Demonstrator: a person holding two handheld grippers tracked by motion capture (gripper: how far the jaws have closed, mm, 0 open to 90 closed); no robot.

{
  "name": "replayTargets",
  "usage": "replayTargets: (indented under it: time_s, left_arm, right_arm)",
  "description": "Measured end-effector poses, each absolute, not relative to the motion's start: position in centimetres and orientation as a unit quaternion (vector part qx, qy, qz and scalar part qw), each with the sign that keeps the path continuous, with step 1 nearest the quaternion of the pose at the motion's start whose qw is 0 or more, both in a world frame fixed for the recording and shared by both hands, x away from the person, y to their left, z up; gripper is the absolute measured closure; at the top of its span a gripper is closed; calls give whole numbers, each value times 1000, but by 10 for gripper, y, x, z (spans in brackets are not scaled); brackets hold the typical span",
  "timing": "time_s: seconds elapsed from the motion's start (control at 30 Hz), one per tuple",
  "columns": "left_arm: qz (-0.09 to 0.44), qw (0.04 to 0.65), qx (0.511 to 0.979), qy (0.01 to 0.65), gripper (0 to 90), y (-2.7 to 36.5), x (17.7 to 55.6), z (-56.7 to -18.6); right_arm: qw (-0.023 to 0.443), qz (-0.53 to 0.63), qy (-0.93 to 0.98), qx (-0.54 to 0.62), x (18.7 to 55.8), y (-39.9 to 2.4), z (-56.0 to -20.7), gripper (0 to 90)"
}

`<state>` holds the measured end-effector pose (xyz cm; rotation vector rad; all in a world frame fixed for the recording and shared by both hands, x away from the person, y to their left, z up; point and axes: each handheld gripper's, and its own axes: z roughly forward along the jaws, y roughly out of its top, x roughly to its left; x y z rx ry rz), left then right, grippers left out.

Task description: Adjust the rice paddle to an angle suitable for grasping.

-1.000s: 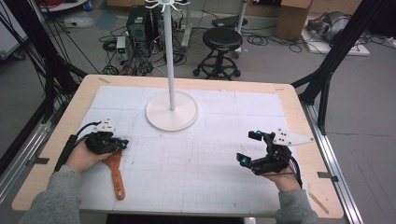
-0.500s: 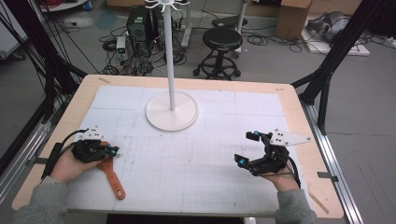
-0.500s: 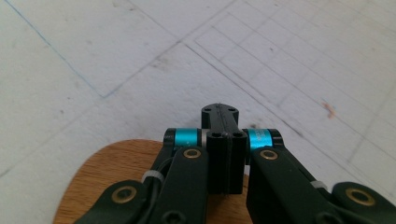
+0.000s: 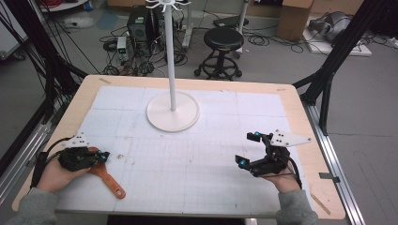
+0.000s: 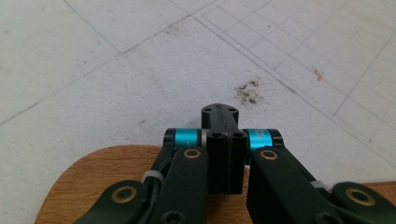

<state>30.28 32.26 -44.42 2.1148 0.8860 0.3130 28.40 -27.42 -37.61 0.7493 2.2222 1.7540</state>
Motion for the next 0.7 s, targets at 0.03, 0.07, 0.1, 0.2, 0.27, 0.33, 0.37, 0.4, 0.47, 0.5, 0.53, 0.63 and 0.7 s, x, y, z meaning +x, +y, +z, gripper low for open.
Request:
replayTargets:
  time_s: [0.03,0.07,0.1,0.2,0.27,0.33,0.37,0.4,0.47,0.5,0.53,0.63,0.7]
  left_arm:
    - [127,407,835,348,897,322,302,-444]
    - [130,417,833,339,897,322,301,-441]
    - [133,428,828,337,898,322,299,-438]
    - [137,455,816,329,898,324,292,-426]
    - [141,473,807,324,897,326,286,-420]
    - [138,485,804,314,898,326,278,-417]
    - [137,489,806,305,897,326,273,-416]
    - [135,491,809,295,897,326,269,-417]
    - [128,493,815,278,897,325,261,-419]
    - [125,492,818,270,898,326,257,-420]
    - [123,490,821,266,898,325,254,-421]
    - [120,485,826,262,898,325,245,-425]
    - [119,481,828,262,898,326,240,-427]
  right_arm:
    - [104,592,756,257,284,-274,-376,10]
    - [106,593,757,254,284,-273,-377,10]
    - [104,592,758,253,284,-273,-377,10]
    - [105,594,757,253,284,-274,-376,10]
    - [105,596,755,254,284,-275,-376,10]
    - [105,597,753,254,284,-276,-376,10]
    - [106,599,752,254,284,-276,-376,10]
    - [105,599,752,254,283,-276,-375,10]
    - [106,600,752,253,283,-276,-375,10]
    - [106,599,752,254,283,-276,-375,10]
    - [105,600,752,254,283,-276,-375,10]
    - [104,599,751,256,283,-277,-375,10]
    - [105,599,752,256,284,-276,-375,10]
